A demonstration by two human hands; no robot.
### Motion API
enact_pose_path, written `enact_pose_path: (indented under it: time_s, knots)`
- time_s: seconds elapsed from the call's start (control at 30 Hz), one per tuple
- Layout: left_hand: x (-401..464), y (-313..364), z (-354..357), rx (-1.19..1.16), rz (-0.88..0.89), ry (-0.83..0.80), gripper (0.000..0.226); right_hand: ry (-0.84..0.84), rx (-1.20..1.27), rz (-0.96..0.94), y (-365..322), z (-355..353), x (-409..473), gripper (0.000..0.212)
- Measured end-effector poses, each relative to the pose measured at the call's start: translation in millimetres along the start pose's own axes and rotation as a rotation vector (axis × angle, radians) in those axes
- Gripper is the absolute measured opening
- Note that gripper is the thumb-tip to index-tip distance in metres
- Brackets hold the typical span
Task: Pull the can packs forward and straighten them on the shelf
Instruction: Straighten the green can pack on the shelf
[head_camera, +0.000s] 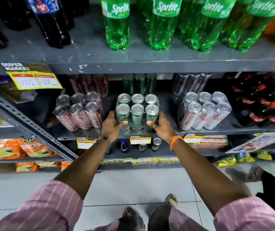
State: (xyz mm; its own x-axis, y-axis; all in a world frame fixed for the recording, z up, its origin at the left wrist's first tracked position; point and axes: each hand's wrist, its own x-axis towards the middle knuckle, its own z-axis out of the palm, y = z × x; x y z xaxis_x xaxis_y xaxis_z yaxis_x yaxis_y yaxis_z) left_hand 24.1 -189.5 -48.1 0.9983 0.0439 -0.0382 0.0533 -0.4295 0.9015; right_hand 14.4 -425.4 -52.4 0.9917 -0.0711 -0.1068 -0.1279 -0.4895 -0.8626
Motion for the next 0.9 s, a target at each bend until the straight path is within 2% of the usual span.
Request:
enact_pose_path:
  time_s: [0.1,0.27,0.53,0.67,0.9]
  knots:
    - [2.4,-1.7,-1.6,-0.062,-0.007,-0.029,0.05,-0.002,-0.022,-0.005,-1.1,-0.9,-2.0,0.046]
    - [-0.8,-3.4,-0.8,-0.02,0.007,-0.042,0.054,-0.036,-0.074,-0.007,-4.0,-6.6,1.6,0.043]
    - [-10.8,-2.9,6.0,-0.035,0.044,-0.042,0.063,-0.097,-0.045,-0.026,-2.9,-18.3,-1.5,0.051]
    - [-9.8,-1.8,5.4,0.05,0.057,-0.037,0.056,-0.074,-0.104,-0.043,-0.5,-17.2,-1.7,0.049]
    - [-14.6,2.6,9.6,0.146,0.015,0.016,0.06,-0.074,-0.138,-0.063,0.4,-21.1,-0.6,0.043]
